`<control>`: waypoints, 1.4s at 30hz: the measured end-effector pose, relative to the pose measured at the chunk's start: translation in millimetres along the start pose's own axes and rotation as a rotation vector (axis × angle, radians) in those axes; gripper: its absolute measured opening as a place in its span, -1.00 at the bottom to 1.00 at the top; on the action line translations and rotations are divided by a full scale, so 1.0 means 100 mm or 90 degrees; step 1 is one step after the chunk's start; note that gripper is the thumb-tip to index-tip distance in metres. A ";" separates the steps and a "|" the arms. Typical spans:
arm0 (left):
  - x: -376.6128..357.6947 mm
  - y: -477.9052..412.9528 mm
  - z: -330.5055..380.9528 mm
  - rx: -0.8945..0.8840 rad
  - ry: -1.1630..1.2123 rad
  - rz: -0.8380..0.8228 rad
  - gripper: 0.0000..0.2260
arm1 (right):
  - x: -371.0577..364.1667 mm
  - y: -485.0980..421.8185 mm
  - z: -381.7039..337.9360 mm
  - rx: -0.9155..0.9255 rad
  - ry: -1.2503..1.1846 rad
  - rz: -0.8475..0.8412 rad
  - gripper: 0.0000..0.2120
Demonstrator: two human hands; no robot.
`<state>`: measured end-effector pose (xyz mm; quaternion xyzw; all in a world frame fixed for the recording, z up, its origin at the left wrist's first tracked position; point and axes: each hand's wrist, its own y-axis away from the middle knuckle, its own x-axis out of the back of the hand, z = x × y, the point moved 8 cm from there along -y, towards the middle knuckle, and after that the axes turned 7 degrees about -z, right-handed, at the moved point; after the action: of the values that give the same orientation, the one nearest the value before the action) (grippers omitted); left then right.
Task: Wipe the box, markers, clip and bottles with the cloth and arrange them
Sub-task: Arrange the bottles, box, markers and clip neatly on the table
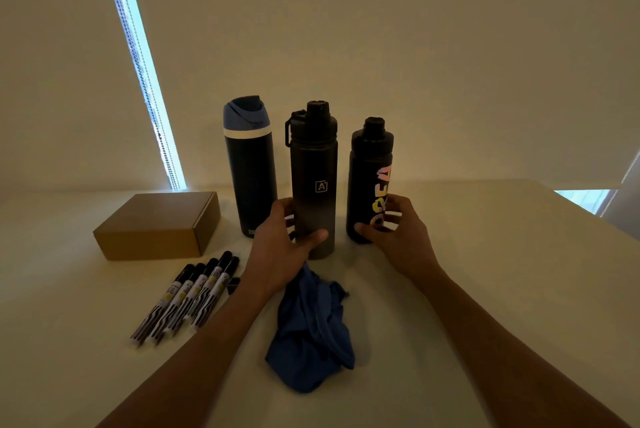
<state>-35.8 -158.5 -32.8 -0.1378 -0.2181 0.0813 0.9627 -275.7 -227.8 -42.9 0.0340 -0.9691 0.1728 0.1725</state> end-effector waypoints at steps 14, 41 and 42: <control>-0.14 -0.24 -0.18 0.023 -0.005 0.094 -0.34 | 0.08 -0.14 0.18 -0.015 0.022 0.069 -0.24; -0.17 -0.26 -0.32 0.033 0.034 0.103 -0.44 | 0.09 -0.02 0.07 -0.015 0.037 0.120 -0.27; -0.17 -0.26 -0.32 0.032 0.034 0.104 -0.44 | 0.08 -0.03 0.08 -0.015 0.036 0.120 -0.27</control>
<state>-34.0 -194.1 -59.2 -0.1328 -0.1785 0.1611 0.9615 -285.6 -233.1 -45.9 -0.0639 -0.9649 0.1774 0.1829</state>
